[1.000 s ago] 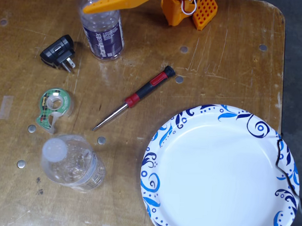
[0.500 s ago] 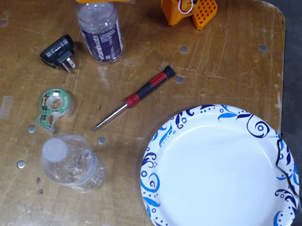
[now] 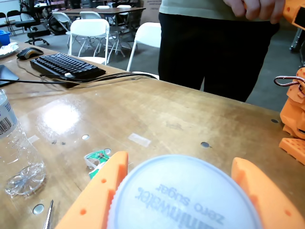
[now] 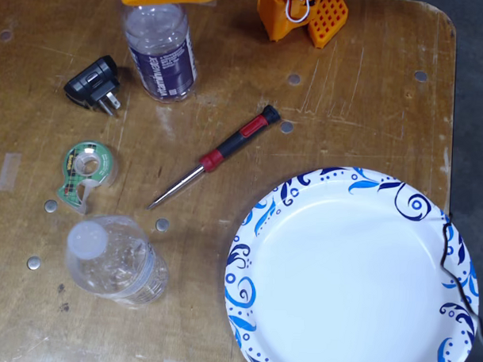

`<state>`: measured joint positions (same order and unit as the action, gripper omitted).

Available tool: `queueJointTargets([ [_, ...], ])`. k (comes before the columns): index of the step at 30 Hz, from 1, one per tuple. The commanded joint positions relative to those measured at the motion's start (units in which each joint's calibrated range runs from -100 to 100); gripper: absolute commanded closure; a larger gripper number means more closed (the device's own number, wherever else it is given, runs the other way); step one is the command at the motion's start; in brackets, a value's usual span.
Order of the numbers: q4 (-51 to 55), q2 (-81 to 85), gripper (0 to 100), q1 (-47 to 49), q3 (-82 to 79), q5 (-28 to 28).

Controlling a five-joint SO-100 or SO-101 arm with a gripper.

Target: Move the bottles to the plate

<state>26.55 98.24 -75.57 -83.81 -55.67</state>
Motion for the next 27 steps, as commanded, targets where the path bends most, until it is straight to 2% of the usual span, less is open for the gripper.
queueJointTargets([
  [1, -0.53, 0.41, 84, 0.37, 3.45, -0.26],
  [5, -0.01, 0.33, 84, 0.8, 6.07, -0.26],
  [16, -1.49, -0.26, 84, 11.47, 14.53, -0.2],
  [21, -9.93, -2.54, 84, 18.59, 15.7, 0.11],
  [27, -18.46, -15.86, 84, 28.83, 22.73, 0.21],
])
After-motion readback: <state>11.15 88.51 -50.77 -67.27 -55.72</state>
